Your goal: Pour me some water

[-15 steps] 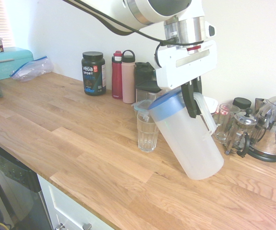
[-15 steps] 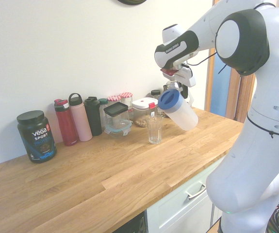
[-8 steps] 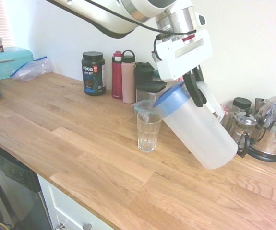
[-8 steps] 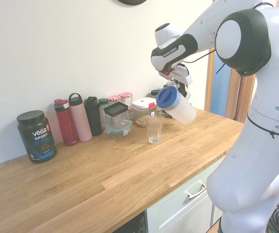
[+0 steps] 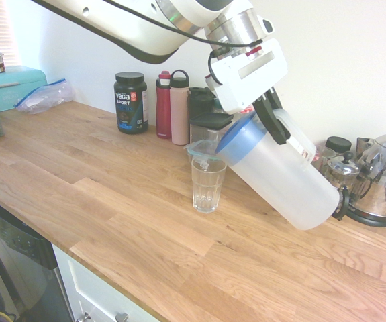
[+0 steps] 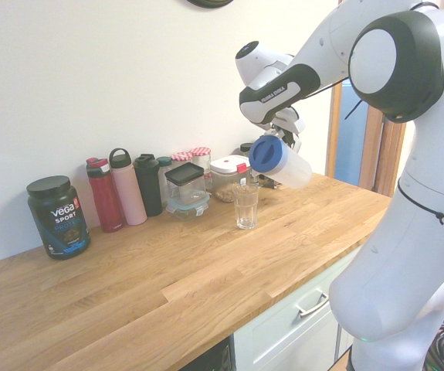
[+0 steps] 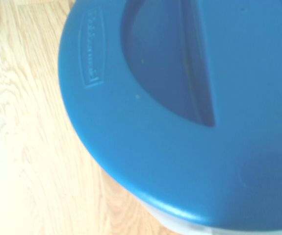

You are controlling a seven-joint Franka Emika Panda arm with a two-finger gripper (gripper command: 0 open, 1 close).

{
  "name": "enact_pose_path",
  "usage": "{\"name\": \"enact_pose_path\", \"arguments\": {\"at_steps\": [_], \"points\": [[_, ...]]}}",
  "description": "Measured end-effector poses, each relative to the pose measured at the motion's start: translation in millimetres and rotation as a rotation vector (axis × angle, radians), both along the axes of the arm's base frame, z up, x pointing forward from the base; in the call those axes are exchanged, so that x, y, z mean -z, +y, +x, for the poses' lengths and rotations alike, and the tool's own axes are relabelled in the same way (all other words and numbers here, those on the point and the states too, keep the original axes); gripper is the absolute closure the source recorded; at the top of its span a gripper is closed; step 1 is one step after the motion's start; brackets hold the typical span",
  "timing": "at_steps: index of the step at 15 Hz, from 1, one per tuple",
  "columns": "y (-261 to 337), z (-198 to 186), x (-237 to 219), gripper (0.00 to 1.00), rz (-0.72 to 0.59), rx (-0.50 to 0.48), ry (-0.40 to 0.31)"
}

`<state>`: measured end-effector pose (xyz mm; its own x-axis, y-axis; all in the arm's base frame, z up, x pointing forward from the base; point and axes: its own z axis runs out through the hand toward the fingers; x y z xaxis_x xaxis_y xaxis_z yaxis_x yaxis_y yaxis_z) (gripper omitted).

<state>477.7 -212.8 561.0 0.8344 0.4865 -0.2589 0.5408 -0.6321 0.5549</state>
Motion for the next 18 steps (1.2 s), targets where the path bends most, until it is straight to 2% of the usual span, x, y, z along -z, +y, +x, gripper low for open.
{"name": "enact_pose_path", "arguments": {"at_steps": [6,10,13,18], "points": [[10.5,4.9,-2.0,1.00,-0.030,-0.012,-0.009],[11.4,5.0,-14.0,1.00,0.018,0.009,-0.039],[9.8,-3.6,-63.0,1.00,0.152,0.041,-0.072],[24.7,-28.0,-177.2,1.00,0.477,0.089,-0.177]]}}
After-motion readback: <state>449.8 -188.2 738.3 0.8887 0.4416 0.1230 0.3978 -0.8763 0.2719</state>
